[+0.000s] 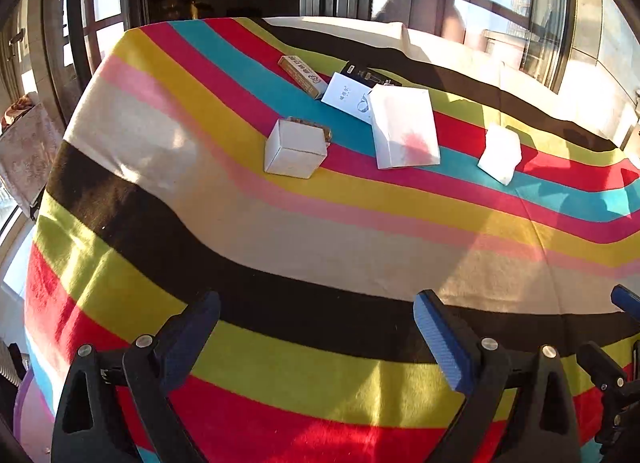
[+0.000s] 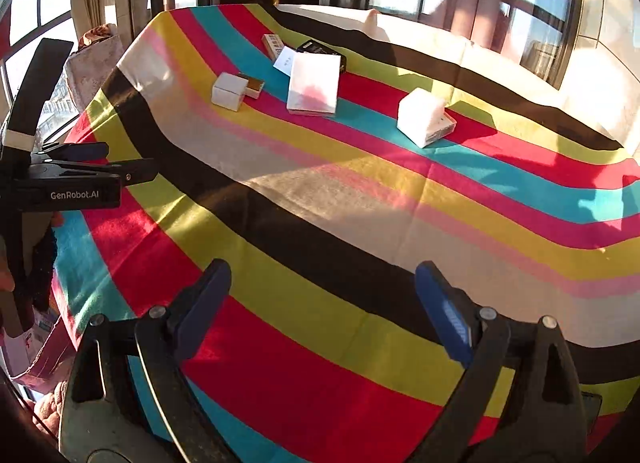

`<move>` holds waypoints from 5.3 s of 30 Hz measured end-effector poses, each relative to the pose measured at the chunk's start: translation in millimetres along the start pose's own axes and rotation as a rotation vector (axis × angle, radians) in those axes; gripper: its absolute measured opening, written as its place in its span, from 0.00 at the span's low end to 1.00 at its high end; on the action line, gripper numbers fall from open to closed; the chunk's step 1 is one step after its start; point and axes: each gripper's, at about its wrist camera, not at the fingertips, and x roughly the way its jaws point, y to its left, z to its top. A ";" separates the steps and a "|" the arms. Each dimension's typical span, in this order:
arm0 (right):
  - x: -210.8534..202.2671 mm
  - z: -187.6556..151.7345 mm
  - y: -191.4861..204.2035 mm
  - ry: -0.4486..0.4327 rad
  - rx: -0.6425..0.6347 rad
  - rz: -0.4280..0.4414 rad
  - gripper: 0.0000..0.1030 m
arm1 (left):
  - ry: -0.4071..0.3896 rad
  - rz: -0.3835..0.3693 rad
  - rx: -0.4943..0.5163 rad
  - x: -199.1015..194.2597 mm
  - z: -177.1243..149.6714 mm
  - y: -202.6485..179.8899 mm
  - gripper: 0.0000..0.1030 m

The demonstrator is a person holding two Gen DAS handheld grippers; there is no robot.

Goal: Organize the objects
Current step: 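Move both empty tools back over the table, then grasp the white foam block with the right tool while the left tool grasps the white tissue pack, then carry the tissue pack and foam block to the storage bin, then open both tools over the bin to release the items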

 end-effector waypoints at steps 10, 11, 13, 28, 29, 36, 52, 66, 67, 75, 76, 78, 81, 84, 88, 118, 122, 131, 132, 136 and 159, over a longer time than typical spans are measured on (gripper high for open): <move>93.2 92.0 -105.7 -0.008 0.379 -0.120 0.92 | 0.024 0.012 -0.006 45.7 16.7 -9.2 0.96; 102.3 104.3 -106.0 -0.016 0.385 -0.131 0.92 | 0.029 0.007 -0.021 46.4 16.3 -7.3 0.96; 122.5 127.8 -101.8 -0.021 0.378 -0.156 0.92 | 0.048 0.001 -0.041 49.4 16.0 -4.3 0.96; 107.4 98.4 -93.8 0.019 0.214 -0.199 0.51 | 0.067 -0.058 -0.062 56.1 17.6 -1.8 0.97; 97.0 86.6 -98.1 0.027 0.202 -0.196 0.51 | 0.071 -0.085 -0.046 55.7 18.3 -7.1 0.97; 70.6 16.9 -125.1 0.137 0.155 -0.205 0.51 | 0.111 -0.246 0.160 59.0 42.2 -103.0 0.97; 63.8 -1.7 -142.5 0.127 0.258 -0.177 0.52 | 0.093 -0.219 0.368 171.2 129.5 -257.6 0.70; 60.8 -2.9 -140.2 0.126 0.266 -0.170 0.53 | -0.081 -0.167 0.442 33.3 37.9 -166.5 0.50; 60.9 -3.0 -140.1 0.126 0.266 -0.170 0.53 | -0.084 -0.162 0.428 26.0 31.1 -156.1 0.50; 64.3 -0.4 -139.0 0.127 0.263 -0.176 0.53 | -0.025 -0.073 0.310 -0.8 -24.6 -81.6 0.51; 65.0 0.3 -138.9 0.127 0.261 -0.178 0.53 | -0.023 -0.074 0.287 -4.4 -29.0 -75.3 0.51; 64.2 0.8 -138.2 0.128 0.251 -0.189 0.52 | -0.028 -0.079 0.245 -12.0 -35.8 -65.3 0.51; 57.2 -2.1 -127.0 0.132 0.245 -0.188 0.52 | -0.041 -0.083 0.217 -24.4 -42.5 -56.6 0.51; 41.5 -6.5 -98.1 0.114 0.240 -0.116 0.52 | -0.061 -0.067 0.238 -41.3 -51.5 -50.7 0.51; 27.9 -12.4 -53.5 0.102 0.186 -0.031 0.52 | -0.064 -0.065 0.226 -54.2 -62.0 -39.3 0.51; -8.7 -22.4 106.8 0.108 -0.147 0.189 0.52 | -0.066 0.008 0.174 -98.3 -98.7 12.4 0.51; -20.4 -22.5 130.1 0.089 -0.205 0.215 0.52 | -0.065 0.026 0.150 -112.0 -107.1 28.3 0.51; -38.4 -29.9 182.4 0.070 -0.326 0.273 0.52 | -0.050 0.061 0.089 -135.8 -132.4 65.2 0.51; -40.2 -31.8 189.3 0.068 -0.341 0.280 0.52 | -0.048 0.066 0.078 -138.1 -136.2 70.1 0.51; -49.9 -38.7 215.5 0.053 -0.419 0.325 0.52 | -0.034 0.095 0.049 -142.8 -151.2 87.8 0.51; -56.4 -49.7 332.0 0.090 -0.672 0.601 0.53 | 0.020 0.348 -0.270 -161.6 -204.5 219.9 0.52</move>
